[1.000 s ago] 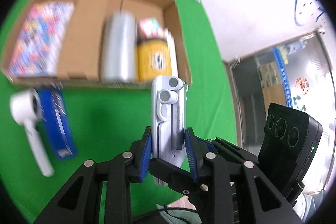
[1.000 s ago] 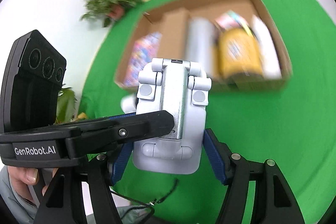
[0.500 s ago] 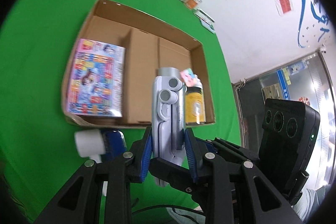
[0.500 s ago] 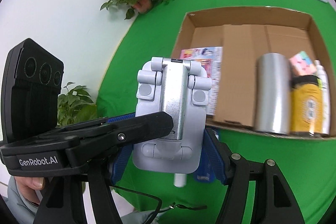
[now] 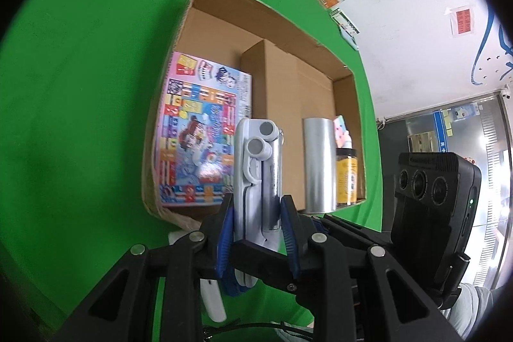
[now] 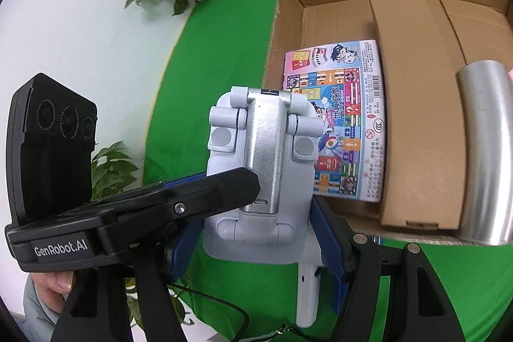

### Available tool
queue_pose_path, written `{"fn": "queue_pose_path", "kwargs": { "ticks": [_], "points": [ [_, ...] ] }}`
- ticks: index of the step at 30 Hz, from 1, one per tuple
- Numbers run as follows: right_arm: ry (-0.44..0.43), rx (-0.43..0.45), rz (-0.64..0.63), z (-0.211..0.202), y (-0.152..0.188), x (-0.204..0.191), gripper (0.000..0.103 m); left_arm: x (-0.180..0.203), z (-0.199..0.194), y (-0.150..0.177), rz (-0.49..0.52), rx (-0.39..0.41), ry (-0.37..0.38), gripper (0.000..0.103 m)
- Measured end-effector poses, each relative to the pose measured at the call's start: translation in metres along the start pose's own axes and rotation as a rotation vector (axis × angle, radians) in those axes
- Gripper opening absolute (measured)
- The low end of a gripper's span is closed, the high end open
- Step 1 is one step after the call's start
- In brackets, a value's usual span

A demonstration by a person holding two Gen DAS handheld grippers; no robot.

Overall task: Organize rigid objects
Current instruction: 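Lower the phone stand into the tray onto the game box, open the right gripper, then move the right gripper down to the blue stapler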

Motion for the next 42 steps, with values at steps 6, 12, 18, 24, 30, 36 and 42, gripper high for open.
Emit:
{"fn": "queue_pose_path", "kwargs": {
  "ticks": [6,12,18,24,30,36,42],
  "points": [
    [0.01,-0.029,0.042,0.036,-0.018,0.011,0.065,-0.024,0.016,-0.01,-0.025,-0.04,-0.004,0.027],
    [0.008,-0.043,0.066,0.064,-0.032,0.019,0.064,-0.044,0.027,-0.018,-0.045,-0.058,-0.023,0.027],
    [0.017,-0.059,0.096,0.084,-0.036,0.028,0.064,-0.06,0.039,-0.02,-0.072,-0.085,-0.058,0.028],
    [0.06,-0.069,0.084,0.1,-0.036,0.033,0.064,-0.063,0.024,-0.026,-0.079,-0.041,-0.077,0.036],
    [0.008,-0.042,0.095,0.086,-0.044,0.023,0.092,-0.05,-0.016,-0.036,0.025,0.089,-0.177,0.036],
    [0.186,0.278,-0.09,-0.004,-0.055,-0.001,0.102,-0.029,-0.099,-0.039,0.222,0.48,-0.534,0.091],
    [0.258,0.312,-0.098,-0.026,-0.027,0.014,0.102,-0.045,-0.087,-0.003,0.06,0.349,-0.447,0.091]
  ]
}}
Point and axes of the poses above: each gripper's, at about its wrist camera, not at the fingertips, and z roughly the way its jaws point, x to its right, y to its underside, the point moved 9 cm from there along z, roughly the way its jaws point, and after that the axes turned 5 degrees about z, right-handed, at the moved point
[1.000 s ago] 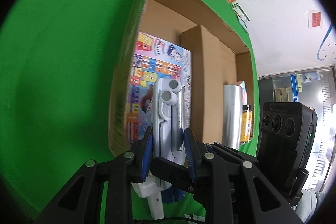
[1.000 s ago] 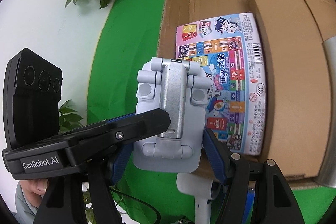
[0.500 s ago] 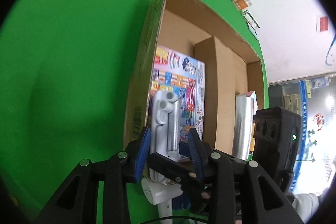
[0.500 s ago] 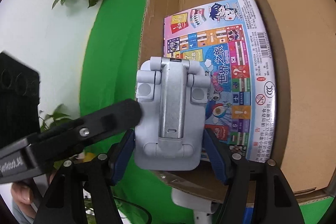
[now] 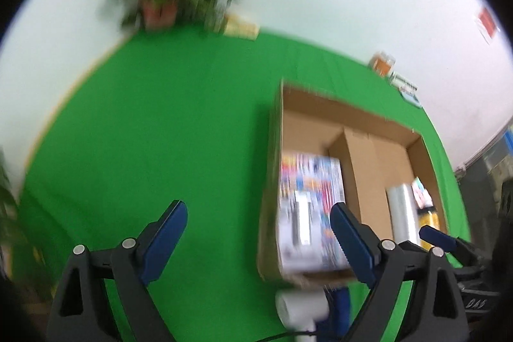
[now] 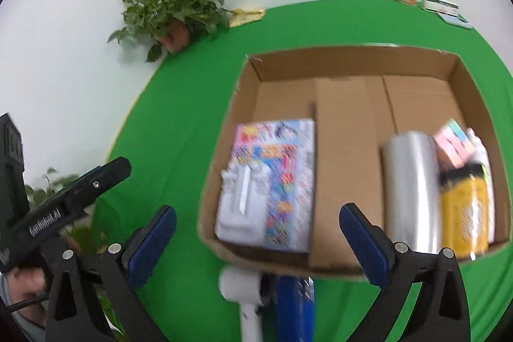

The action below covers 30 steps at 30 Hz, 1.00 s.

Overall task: Organize rigid objects
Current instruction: 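Move the right gripper down to the blue stapler, then grasp the blue stapler with the right gripper and lift it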

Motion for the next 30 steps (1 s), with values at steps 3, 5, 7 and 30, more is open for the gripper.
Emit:
{"fn": "queue_pose_path", "kwargs": {
  "ticks": [3,5,7,30],
  "points": [
    [0.017,-0.069,-0.002,-0.004,0.04,0.03,0.102,0.004,0.01,0.034,-0.088,-0.127,0.105,0.091],
    [0.029,-0.12,-0.012,-0.001,0.066,0.042,0.101,0.012,0.014,0.057,-0.106,-0.196,0.155,0.091],
    [0.047,-0.186,-0.031,0.006,0.098,0.055,0.092,0.02,0.018,0.077,-0.09,-0.246,0.163,0.091],
    [0.048,-0.392,-0.082,0.055,0.227,0.107,0.04,0.084,0.005,0.173,-0.032,-0.392,0.147,0.091]
  ]
}}
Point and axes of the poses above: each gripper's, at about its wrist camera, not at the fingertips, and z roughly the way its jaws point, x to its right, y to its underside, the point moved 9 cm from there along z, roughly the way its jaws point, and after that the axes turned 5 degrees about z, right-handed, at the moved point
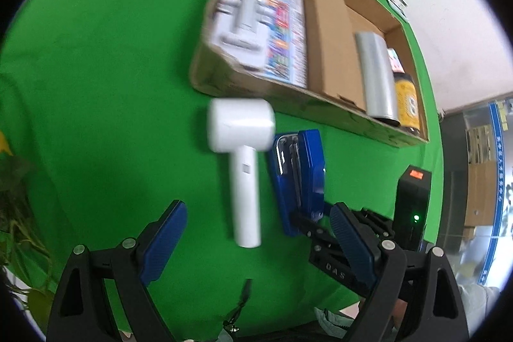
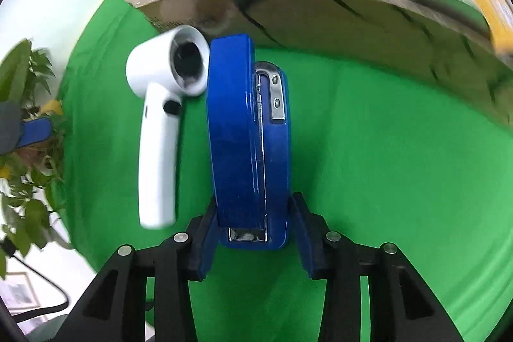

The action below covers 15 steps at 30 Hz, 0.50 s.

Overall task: Organize rigid objects
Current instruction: 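Grasp the blue stapler with the right gripper and lift it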

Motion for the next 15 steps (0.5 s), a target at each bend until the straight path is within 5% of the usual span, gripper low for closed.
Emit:
{"fn": "queue_pose_path", "kwargs": {
  "ticks": [8,12,15],
  "points": [
    [-0.25,-0.066,0.283,-0.016,0.058,0.06,0.038,0.073,0.053,0.03,0.022,-0.133,0.146,0.091],
    [-0.401,-0.059,0.424,-0.027,0.084,0.089,0.029,0.099,0.081,0.042,0.032,-0.185,0.178,0.091],
    [-0.421,-0.023,0.45,-0.04,0.094,0.108,0.03,0.11,0.103,0.049,0.033,-0.223,0.164,0.089]
  ]
}}
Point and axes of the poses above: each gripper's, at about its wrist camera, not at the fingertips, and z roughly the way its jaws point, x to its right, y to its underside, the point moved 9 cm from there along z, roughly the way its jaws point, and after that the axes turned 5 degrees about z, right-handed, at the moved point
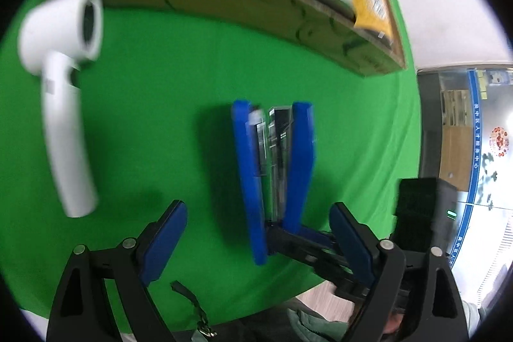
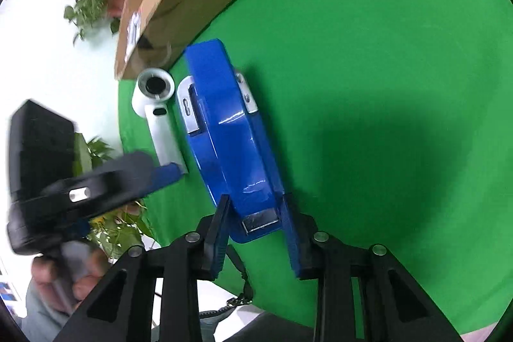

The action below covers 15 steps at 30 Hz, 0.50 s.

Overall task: Organize rigid objects
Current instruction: 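Grasp the blue stapler with the right gripper and lift it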

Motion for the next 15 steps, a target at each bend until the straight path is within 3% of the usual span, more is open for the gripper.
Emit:
{"fn": "queue_pose_path", "kwargs": {
  "ticks": [3,6,8,9,10,15],
  "points": [
    [0.076,0.076,-0.012,-0.026,-0.008,0.016,0.032,0.012,0.014,-0.001,-0.003,-0.007,0.02,0.084],
    [0.077,0.111,0.003,-0.047,-0.007,0.032,0.035,0.034,0.019,-0.005,-0.013,0.021,0.092,0.084],
    [0.089,0.142,-0.022,-0.061,-0.006,0.036,0.051,0.049,0.021,-0.008,0.002,0.034,0.128,0.084],
    [0.09,0.151,-0.037,-0.069,-0.011,0.036,0.064,0.056,0.022,-0.01,0.012,0.038,0.133,0.084],
    [0.097,0.161,-0.066,-0.075,-0.014,0.033,0.07,0.06,0.021,-0.011,0.021,0.042,0.126,0.084],
    [0.108,0.144,-0.168,-0.079,-0.012,0.014,0.073,0.045,0.004,-0.016,-0.009,0.1,0.025,0.08]
  ]
}}
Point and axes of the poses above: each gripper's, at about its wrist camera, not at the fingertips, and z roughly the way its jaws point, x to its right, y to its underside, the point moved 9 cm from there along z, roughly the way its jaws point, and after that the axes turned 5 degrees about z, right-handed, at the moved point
